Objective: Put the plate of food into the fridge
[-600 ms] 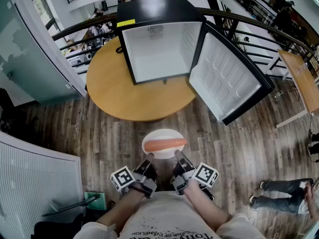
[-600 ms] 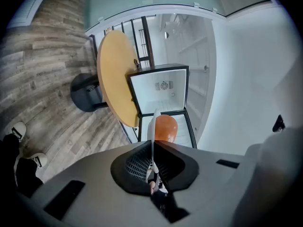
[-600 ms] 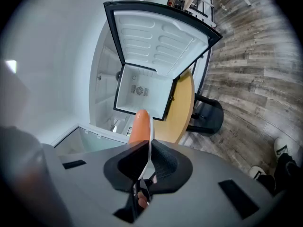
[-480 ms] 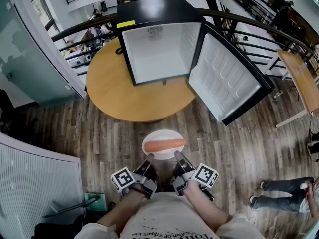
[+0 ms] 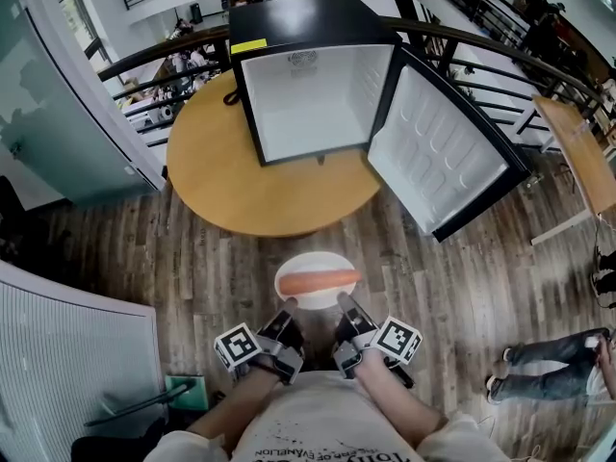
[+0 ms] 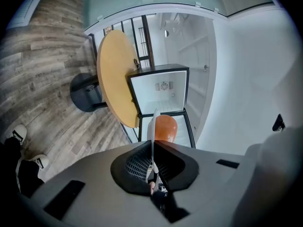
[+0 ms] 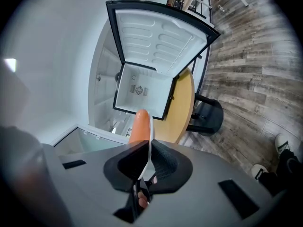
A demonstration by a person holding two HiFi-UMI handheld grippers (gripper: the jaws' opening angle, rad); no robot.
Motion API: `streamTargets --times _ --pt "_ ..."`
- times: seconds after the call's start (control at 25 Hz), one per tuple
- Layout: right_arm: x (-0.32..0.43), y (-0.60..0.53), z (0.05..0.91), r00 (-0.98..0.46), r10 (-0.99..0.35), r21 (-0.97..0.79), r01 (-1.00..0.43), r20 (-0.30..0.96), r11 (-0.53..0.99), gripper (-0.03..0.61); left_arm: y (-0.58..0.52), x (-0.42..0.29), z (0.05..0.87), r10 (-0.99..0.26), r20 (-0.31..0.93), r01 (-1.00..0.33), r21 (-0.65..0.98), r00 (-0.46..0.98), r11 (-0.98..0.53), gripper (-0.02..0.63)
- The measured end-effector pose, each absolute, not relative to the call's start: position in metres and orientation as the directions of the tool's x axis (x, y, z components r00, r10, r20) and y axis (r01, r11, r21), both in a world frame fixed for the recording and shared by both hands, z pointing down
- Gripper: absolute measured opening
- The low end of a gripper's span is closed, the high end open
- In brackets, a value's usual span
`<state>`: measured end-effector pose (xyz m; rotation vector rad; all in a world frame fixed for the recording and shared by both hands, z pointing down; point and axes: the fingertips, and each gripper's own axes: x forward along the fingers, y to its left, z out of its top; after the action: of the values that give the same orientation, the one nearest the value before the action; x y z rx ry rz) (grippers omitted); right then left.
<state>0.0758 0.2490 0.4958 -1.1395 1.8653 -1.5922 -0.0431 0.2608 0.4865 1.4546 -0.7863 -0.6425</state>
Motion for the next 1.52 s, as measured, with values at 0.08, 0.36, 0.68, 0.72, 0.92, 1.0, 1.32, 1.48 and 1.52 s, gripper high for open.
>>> streamTargets --times 0.08,0.36,0.68,0.72,0.92,1.0,1.32,1.48,1.52 --pt "0.071 0.250 0.496 -0.562 -0.804 -0.951 -0.309 0.195 -0.015 0.037 0.260 -0.048 0.486 -0.789 0.075 -0.079 0.996 0.610 0.034 0.032" --pt "0.050 0.255 0.498 -0.553 -0.809 -0.950 -0.311 0.198 -0.019 0.037 0.263 -0.067 0.486 -0.773 0.062 -0.069 0.997 0.632 0.023 0.032" --pt "0.031 0.257 0.502 -0.525 -0.827 -0.947 -0.321 0.204 -0.030 0.037 0.260 -0.087 0.489 -0.749 0.063 -0.069 0.997 0.660 0.024 0.032" --pt "0.030 0.257 0.503 -0.523 -0.828 -0.947 -0.321 0.202 -0.029 0.037 0.260 -0.087 0.489 -0.746 0.059 -0.065 0.998 0.663 0.021 0.032" --pt "0.027 0.255 0.505 -0.517 -0.830 -0.948 -0.314 0.210 -0.045 0.037 0.257 -0.090 0.493 -0.742 0.071 -0.067 0.997 0.667 0.035 0.032" --pt "0.026 0.249 0.506 -0.521 -0.827 -0.950 -0.308 0.211 -0.048 0.037 0.251 -0.090 0.493 -0.743 0.066 -0.066 0.997 0.665 0.030 0.032" --pt "0.028 0.201 0.511 -0.552 -0.807 -0.949 -0.312 0.210 -0.033 0.037 0.209 -0.091 0.503 -0.761 0.099 -0.091 0.994 0.641 0.052 0.032" --pt "0.033 0.162 0.515 -0.569 -0.795 -0.950 -0.311 0.212 -0.030 0.037 0.173 -0.086 0.506 -0.772 0.101 -0.089 0.994 0.627 0.058 0.032" --pt "0.035 0.151 0.516 -0.572 -0.791 -0.949 -0.315 0.217 -0.033 0.037 0.163 -0.084 0.506 -0.776 0.101 -0.086 0.994 0.623 0.060 0.032"
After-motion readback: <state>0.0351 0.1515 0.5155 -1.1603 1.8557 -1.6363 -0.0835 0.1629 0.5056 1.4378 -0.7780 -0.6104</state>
